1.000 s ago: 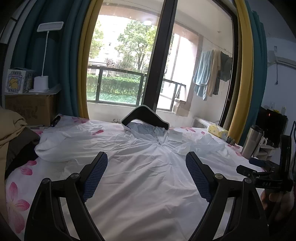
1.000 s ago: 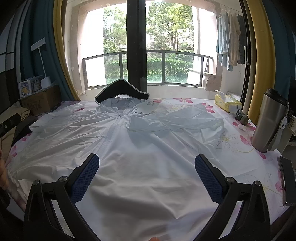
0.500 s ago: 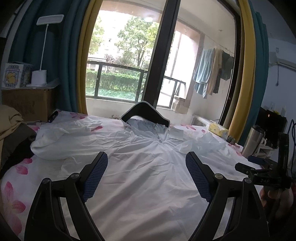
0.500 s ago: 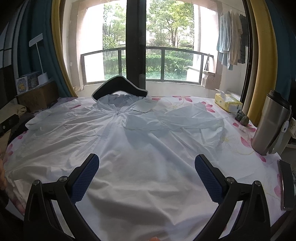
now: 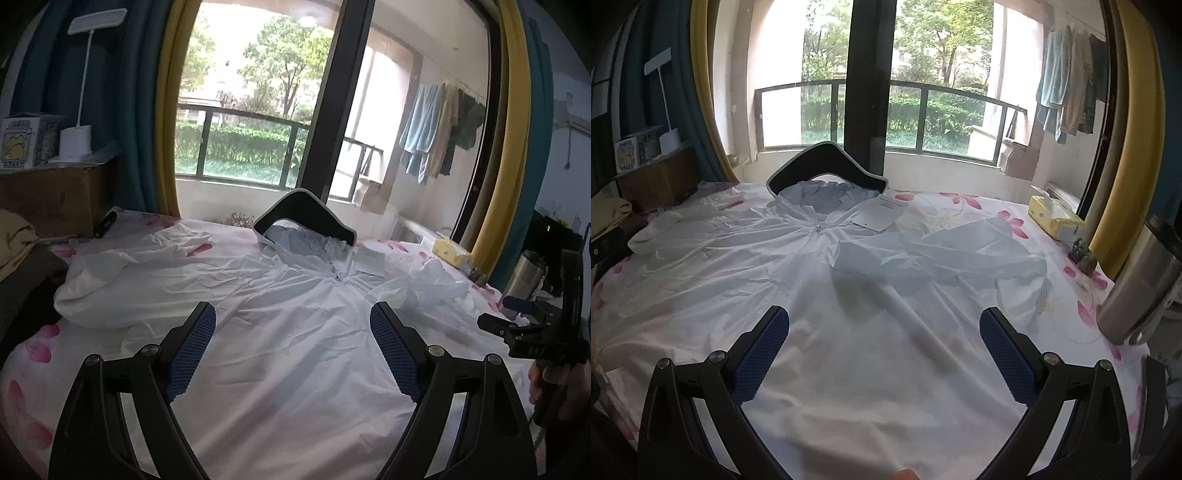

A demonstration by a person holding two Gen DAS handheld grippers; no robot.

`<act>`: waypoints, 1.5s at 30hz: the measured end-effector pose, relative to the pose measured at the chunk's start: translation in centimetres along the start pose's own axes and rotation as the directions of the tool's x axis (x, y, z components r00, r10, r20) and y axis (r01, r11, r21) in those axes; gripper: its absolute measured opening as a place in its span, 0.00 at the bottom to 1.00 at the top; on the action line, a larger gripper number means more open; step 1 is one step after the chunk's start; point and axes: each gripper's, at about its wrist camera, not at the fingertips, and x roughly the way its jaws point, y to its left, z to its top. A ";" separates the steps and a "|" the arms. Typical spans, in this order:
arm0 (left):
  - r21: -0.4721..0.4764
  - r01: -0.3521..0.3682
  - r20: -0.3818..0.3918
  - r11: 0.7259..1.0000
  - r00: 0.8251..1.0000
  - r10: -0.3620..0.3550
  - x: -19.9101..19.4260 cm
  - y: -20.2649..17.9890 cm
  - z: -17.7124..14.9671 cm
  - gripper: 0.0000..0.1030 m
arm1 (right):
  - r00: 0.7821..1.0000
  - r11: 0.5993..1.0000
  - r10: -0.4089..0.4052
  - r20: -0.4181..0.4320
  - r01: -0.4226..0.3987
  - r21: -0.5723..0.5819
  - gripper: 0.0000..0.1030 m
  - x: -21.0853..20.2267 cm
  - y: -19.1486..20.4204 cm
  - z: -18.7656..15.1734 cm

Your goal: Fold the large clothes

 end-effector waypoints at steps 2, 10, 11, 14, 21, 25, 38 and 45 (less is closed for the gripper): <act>0.014 0.004 -0.025 1.000 1.000 -0.004 0.7 -0.2 0.5 0.85 | 1.000 1.000 0.004 -0.010 -0.004 -0.010 0.99 0.7 -0.1 0.5; 0.035 -0.047 -0.048 0.998 0.998 0.049 2.7 -0.1 2.1 0.82 | 0.998 0.995 0.036 -0.055 -0.041 -0.089 0.98 3.4 0.2 2.0; 0.037 -0.052 -0.047 0.998 0.997 0.054 2.9 0.0 2.2 0.82 | 0.996 0.994 0.047 -0.071 -0.053 -0.099 0.97 4.0 0.3 2.2; 0.025 -0.055 -0.066 0.998 0.996 0.056 4.0 0.3 2.4 0.82 | 0.993 0.988 0.057 -0.108 -0.071 -0.134 0.89 5.6 0.6 2.7; -0.009 -0.073 -0.111 0.997 0.991 0.071 6.1 1.3 2.8 0.82 | 0.985 0.968 -0.018 -0.172 -0.026 -0.248 0.70 9.2 1.1 3.2; -0.048 -0.033 -0.136 0.998 0.990 0.026 7.2 2.3 2.9 0.82 | 0.981 0.960 -0.011 -0.195 -0.045 -0.278 0.70 11.0 1.3 4.0; -0.064 -0.045 -0.160 0.997 0.986 0.034 8.6 3.7 3.1 0.82 | 0.964 0.933 0.034 -0.263 -0.125 -0.337 0.18 15.4 2.9 3.8; -0.108 0.005 -0.153 0.994 0.988 -0.022 8.0 4.4 3.0 0.82 | 0.978 0.952 0.043 -0.204 -0.102 -0.288 0.03 14.0 1.9 5.7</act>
